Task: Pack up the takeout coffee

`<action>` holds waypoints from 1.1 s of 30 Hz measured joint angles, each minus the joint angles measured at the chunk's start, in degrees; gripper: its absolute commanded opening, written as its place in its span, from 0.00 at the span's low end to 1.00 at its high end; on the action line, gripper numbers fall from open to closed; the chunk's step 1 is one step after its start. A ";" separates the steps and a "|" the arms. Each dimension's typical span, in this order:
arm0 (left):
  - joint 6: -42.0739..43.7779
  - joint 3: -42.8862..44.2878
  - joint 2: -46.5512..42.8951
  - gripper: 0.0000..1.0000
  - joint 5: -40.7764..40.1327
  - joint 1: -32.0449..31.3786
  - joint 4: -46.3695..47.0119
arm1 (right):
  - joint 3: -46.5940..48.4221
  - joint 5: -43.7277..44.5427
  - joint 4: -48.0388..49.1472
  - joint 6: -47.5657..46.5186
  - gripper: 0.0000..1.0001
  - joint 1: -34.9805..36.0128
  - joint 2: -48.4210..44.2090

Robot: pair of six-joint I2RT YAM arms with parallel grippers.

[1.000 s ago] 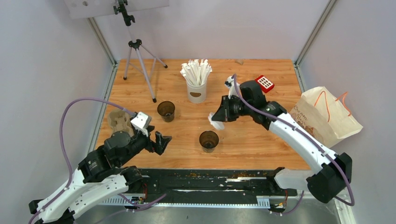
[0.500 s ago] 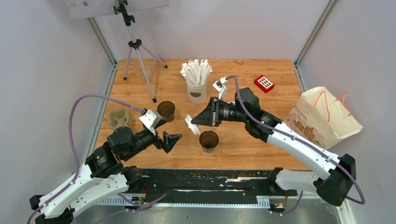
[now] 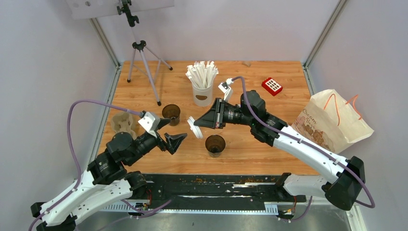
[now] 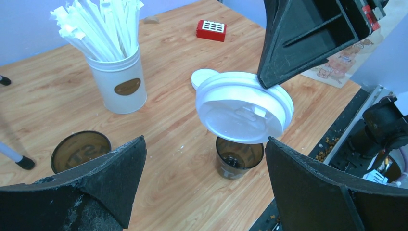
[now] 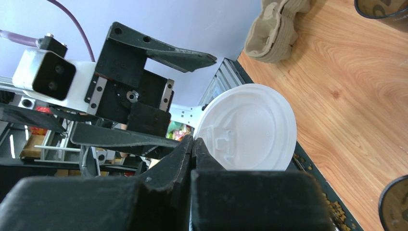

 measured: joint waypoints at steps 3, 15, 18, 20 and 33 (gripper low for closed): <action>0.61 0.00 0.92 1.00 0.61 0.00 0.70 | -0.26 0.55 2.54 1.84 0.00 0.15 0.17; 2.49 0.00 4.98 1.00 4.74 0.00 3.82 | -1.92 3.67 6.75 4.96 0.00 0.74 -0.63; 3.52 0.00 5.86 1.00 7.15 0.00 5.27 | -1.95 3.98 6.80 5.40 0.00 0.79 -0.92; 4.17 0.00 6.40 1.00 8.83 0.00 6.21 | -2.27 4.02 6.93 5.75 0.00 0.83 -1.20; 10.51 0.00 6.27 1.00 14.91 0.00 7.78 | -4.39 4.35 7.89 6.34 0.00 1.31 -3.41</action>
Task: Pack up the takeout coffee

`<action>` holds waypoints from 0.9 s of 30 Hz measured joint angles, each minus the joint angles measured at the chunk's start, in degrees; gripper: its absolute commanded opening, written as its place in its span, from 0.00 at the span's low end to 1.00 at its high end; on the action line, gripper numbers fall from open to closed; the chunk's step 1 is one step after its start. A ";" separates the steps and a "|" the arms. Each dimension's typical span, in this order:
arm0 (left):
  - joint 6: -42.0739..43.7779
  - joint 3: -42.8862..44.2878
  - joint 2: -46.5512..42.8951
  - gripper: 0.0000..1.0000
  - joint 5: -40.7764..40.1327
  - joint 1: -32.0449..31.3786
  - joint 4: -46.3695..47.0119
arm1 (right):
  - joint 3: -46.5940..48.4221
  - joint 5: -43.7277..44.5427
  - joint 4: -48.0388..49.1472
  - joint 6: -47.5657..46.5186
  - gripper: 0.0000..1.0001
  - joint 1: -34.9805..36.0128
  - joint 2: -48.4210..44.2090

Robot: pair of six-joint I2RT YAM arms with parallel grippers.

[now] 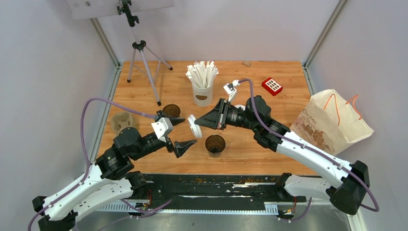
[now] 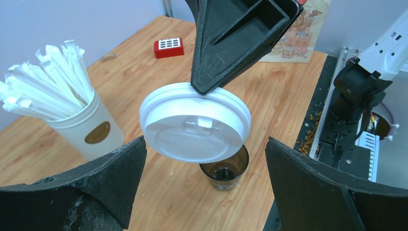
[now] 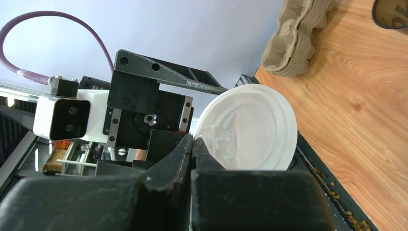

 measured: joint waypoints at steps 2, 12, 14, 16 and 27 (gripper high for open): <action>1.18 0.00 -0.20 1.00 0.37 0.00 0.26 | -0.26 -0.24 0.81 0.55 0.00 0.17 -0.13; 6.14 -0.02 0.61 1.00 0.72 0.00 1.22 | -0.79 -1.11 2.64 1.38 0.00 0.61 -0.39; 6.49 -0.02 1.33 1.00 1.29 0.00 1.22 | -0.83 -1.22 2.80 1.40 0.00 0.61 -0.44; 6.58 -0.02 2.05 1.00 1.73 0.00 1.22 | -0.85 -1.38 2.80 1.46 0.00 0.61 -0.48; 6.99 -0.02 2.56 0.83 2.25 0.00 2.40 | -2.03 -1.66 3.13 1.81 0.01 0.63 -1.40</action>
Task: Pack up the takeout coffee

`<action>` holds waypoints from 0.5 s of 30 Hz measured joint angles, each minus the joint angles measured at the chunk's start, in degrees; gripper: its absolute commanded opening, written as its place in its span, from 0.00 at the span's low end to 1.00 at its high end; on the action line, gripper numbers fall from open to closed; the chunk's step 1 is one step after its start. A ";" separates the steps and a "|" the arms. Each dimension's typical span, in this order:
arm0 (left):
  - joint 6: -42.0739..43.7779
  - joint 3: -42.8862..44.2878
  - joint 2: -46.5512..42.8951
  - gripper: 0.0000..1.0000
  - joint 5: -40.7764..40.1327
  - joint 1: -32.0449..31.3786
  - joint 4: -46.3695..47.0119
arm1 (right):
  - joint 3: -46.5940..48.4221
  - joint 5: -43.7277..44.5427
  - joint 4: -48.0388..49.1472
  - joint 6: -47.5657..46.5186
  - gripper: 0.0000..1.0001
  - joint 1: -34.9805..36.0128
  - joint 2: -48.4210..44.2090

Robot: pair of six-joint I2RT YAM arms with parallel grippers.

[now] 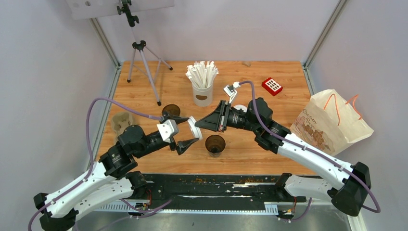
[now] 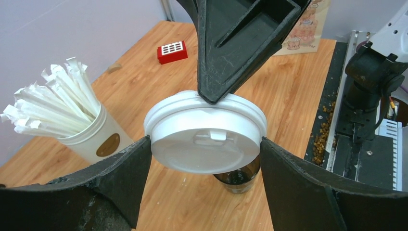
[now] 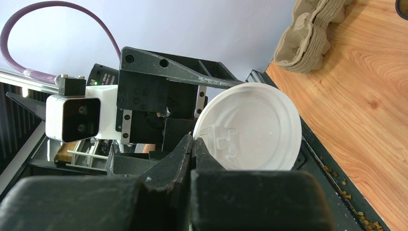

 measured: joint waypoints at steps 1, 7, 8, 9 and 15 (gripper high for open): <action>0.00 0.00 0.07 0.80 0.02 0.00 0.00 | 0.00 -0.02 0.02 0.07 0.01 0.00 -0.04; 0.00 0.00 0.52 0.73 0.00 -0.09 -0.04 | -1.11 0.46 -0.02 0.13 0.11 0.00 -1.16; -0.02 0.00 0.57 0.73 -0.13 -0.11 -0.13 | -1.25 0.46 -0.04 0.15 0.13 0.00 -1.22; -0.07 0.00 0.57 0.71 -0.42 -0.09 -0.15 | -1.33 0.44 -0.07 0.17 0.14 0.00 -1.27; -2.43 0.22 0.79 0.69 -2.80 -0.09 -1.75 | -1.42 0.50 -0.92 -0.50 0.46 0.00 -1.40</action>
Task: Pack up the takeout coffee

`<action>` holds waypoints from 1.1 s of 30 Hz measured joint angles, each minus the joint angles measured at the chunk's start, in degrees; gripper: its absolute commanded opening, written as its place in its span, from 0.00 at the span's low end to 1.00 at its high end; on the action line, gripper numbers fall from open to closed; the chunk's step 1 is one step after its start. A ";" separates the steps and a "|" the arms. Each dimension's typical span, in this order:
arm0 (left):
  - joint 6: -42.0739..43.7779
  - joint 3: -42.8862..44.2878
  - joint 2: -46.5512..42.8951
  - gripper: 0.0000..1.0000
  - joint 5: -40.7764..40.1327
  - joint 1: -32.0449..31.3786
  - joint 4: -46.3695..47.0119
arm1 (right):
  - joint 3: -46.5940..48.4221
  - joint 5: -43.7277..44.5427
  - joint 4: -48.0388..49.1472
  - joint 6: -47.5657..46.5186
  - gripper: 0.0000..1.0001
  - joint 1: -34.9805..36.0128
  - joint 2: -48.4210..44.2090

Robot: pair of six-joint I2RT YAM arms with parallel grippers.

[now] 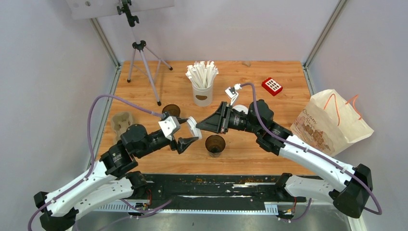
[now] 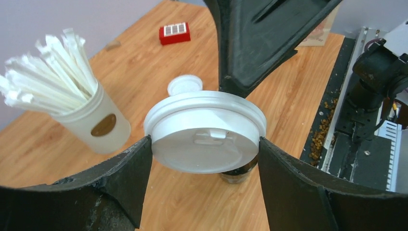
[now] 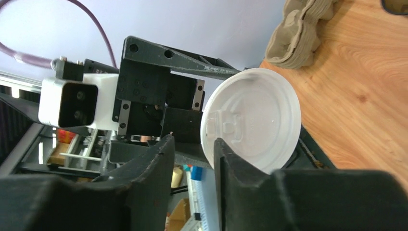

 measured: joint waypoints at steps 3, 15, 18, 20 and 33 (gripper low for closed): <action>-3.28 1.86 1.81 0.68 -1.92 0.00 -3.61 | -0.11 1.20 -2.08 -1.42 0.67 0.00 -1.27; -21.07 22.56 24.85 0.57 -8.52 -0.02 -26.36 | 1.90 12.87 -27.34 -16.11 1.00 0.00 -21.86; -25.00 23.63 30.18 0.58 -8.57 -0.31 -30.05 | 2.69 16.28 -33.68 -19.47 1.00 0.00 -27.74; -26.93 25.00 33.64 0.57 -8.83 -0.70 -32.41 | 3.28 18.60 -37.68 -21.33 1.00 0.00 -31.69; -30.25 47.06 59.32 0.63 -11.30 -4.85 -44.17 | 8.31 29.16 -53.70 -27.06 1.00 0.00 -39.43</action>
